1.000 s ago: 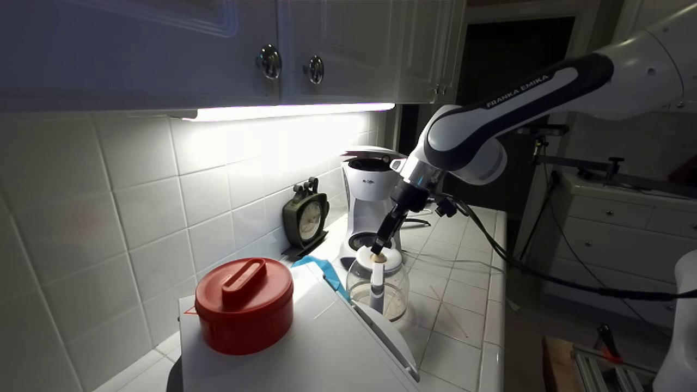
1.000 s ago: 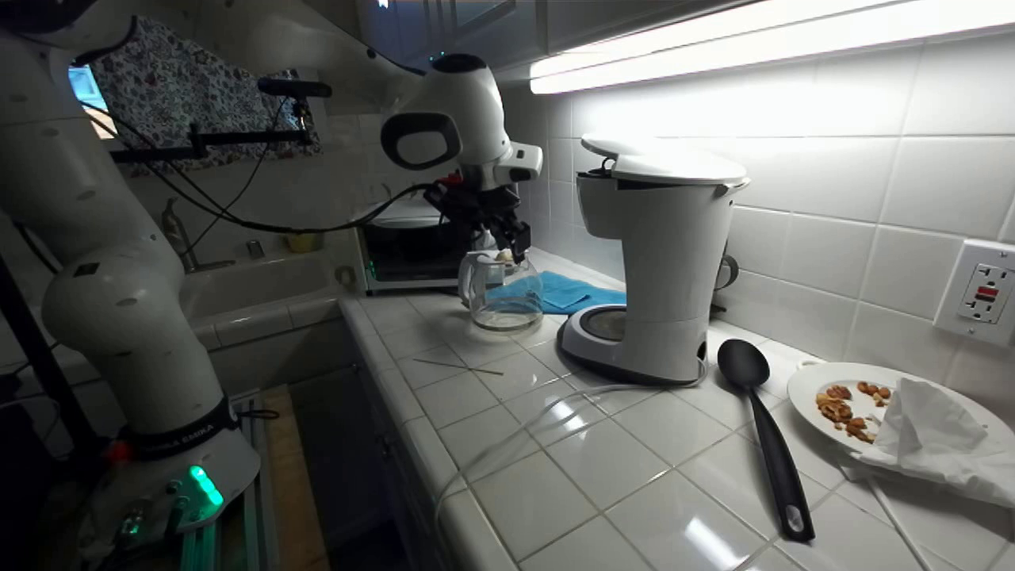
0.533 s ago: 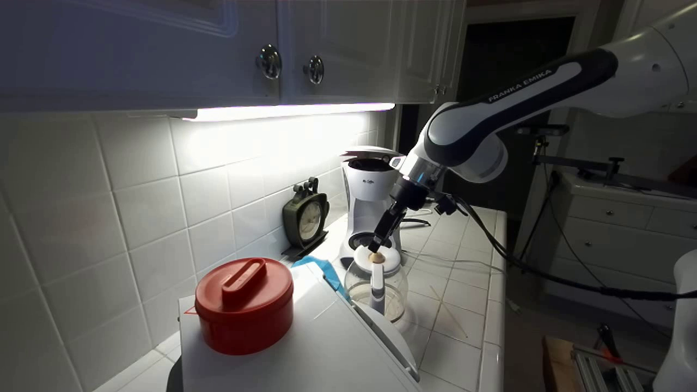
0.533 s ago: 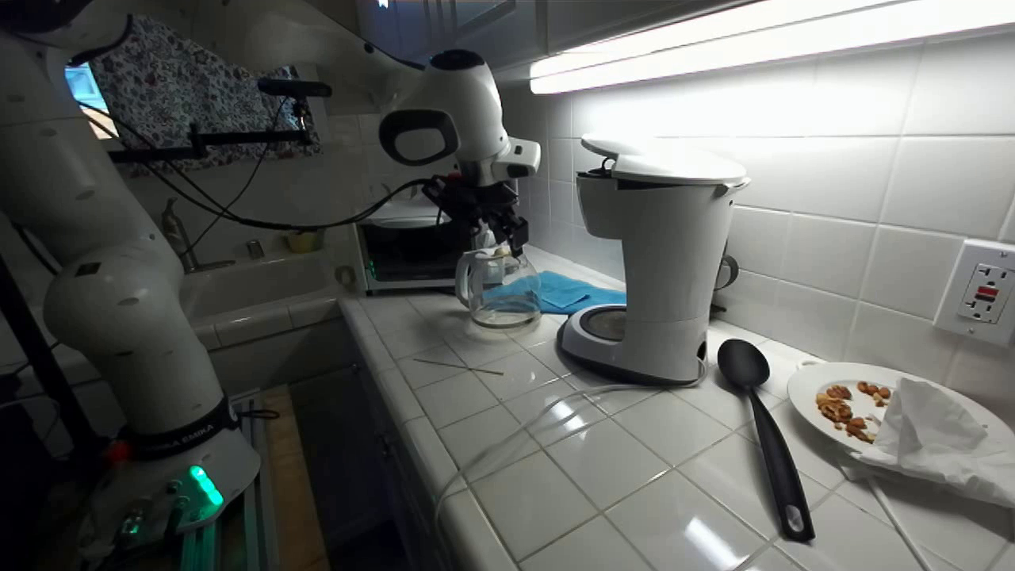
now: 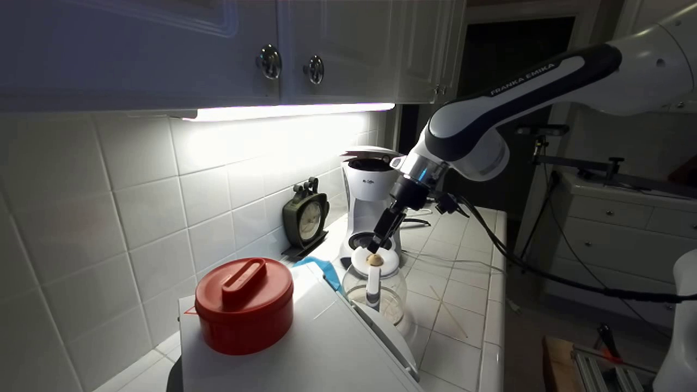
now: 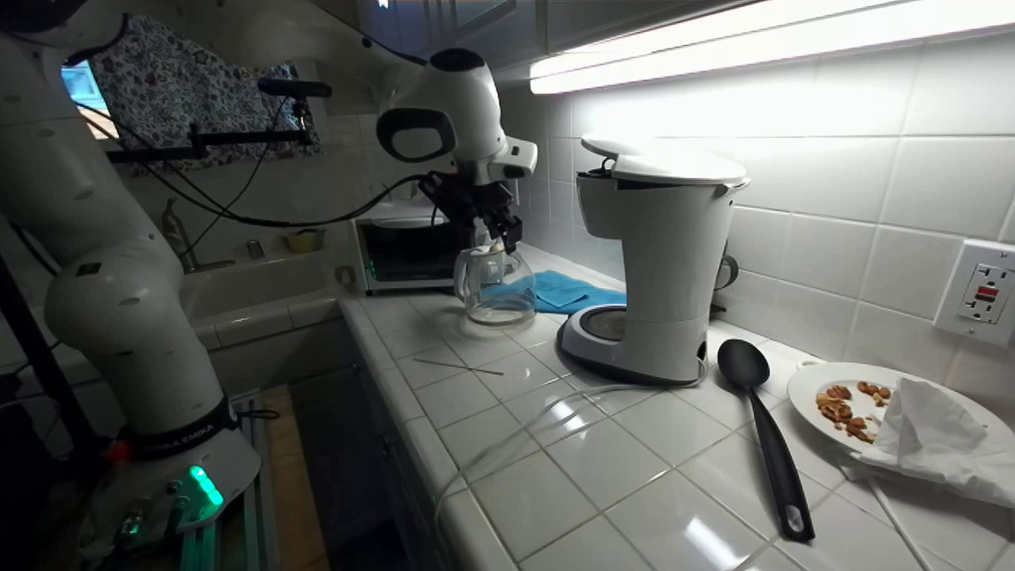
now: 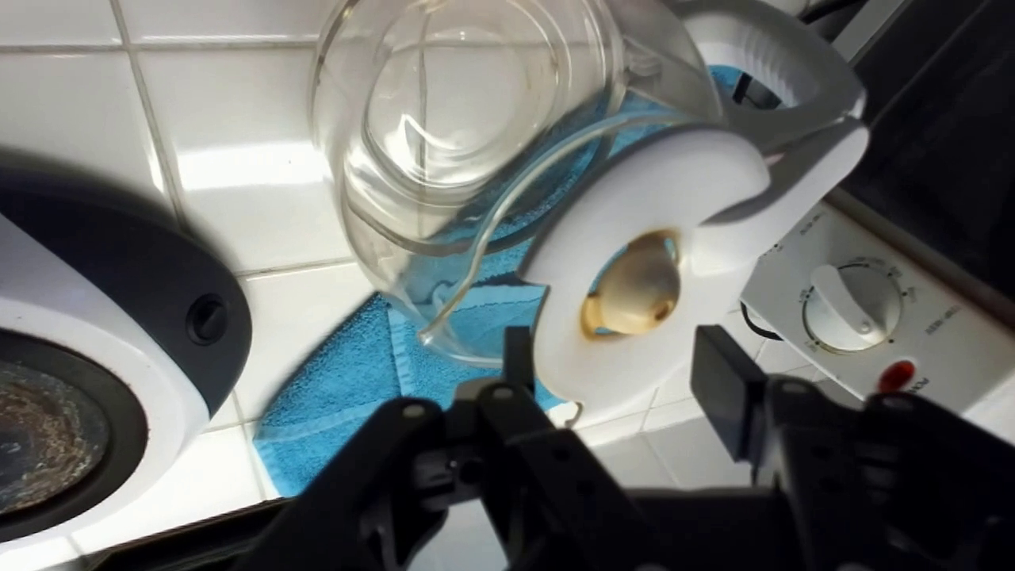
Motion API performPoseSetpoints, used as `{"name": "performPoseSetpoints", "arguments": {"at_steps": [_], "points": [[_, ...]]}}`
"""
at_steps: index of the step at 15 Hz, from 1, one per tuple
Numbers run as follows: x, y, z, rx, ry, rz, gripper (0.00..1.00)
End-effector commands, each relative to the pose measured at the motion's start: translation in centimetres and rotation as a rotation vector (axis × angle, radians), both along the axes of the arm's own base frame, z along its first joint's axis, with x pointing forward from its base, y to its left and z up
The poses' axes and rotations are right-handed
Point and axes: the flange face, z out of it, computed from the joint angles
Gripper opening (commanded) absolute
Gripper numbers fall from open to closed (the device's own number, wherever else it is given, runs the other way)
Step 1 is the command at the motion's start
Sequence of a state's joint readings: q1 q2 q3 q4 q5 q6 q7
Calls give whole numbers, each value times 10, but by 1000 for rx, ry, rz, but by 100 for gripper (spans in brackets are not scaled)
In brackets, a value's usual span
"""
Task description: Remove the coffee pot from the coffee maker
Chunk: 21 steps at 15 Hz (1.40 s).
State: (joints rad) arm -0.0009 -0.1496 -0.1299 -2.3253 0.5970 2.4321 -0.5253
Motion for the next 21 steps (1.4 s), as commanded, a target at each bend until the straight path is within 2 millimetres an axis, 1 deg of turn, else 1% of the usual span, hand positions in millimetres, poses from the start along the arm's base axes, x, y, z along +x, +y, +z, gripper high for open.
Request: {"name": "performPoseSetpoints", "arguments": {"at_steps": [1,6,10,17,21], "points": [[-5,5,9,78,0,26,56],[-7,6,5,115,23,32,56],[-5,8,6,122,27,34,54],[1,18,17,117,10,55,55],[8,32,27,116,-3,85,54]]}}
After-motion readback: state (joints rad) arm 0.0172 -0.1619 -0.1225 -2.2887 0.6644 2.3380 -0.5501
